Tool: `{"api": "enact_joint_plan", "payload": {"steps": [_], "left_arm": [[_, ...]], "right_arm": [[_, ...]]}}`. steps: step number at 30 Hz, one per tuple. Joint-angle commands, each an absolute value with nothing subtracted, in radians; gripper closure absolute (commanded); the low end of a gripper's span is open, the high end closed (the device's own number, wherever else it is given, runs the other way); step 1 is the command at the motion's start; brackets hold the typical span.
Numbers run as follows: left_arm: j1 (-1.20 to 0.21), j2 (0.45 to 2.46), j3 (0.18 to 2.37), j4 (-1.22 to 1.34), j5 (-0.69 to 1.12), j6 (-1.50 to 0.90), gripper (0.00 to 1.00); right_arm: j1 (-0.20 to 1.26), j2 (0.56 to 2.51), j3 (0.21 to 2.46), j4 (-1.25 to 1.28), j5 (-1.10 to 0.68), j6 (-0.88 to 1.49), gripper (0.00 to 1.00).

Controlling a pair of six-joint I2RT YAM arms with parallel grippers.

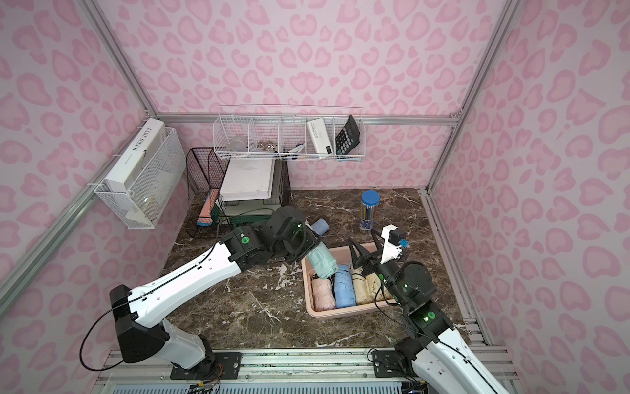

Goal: Put the umbrella into the storage box
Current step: Place the umbrella in the storage box.

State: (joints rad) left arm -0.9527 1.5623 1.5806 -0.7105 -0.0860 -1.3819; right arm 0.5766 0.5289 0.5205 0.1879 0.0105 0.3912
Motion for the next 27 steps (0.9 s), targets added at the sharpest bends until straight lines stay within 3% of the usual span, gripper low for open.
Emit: {"api": "enact_joint_plan", "payload": {"steps": [1,10,27], "left_arm": [[-0.987,1.620,1.611,-0.736,-0.038,-1.277,0.71],[-1.043,1.827,1.720,-0.646,-0.009,-1.163,0.71],[-1.083,2.059,1.809,-0.592,0.069,-1.190,0.73]], "right_arm": [[0.577,0.476,0.535,0.069,0.093,0.400,0.20],[0.575,0.364,0.550,-0.035,0.115,0.391,0.21],[0.576,0.332,0.563,-0.064,0.115,0.396,0.21]]}}
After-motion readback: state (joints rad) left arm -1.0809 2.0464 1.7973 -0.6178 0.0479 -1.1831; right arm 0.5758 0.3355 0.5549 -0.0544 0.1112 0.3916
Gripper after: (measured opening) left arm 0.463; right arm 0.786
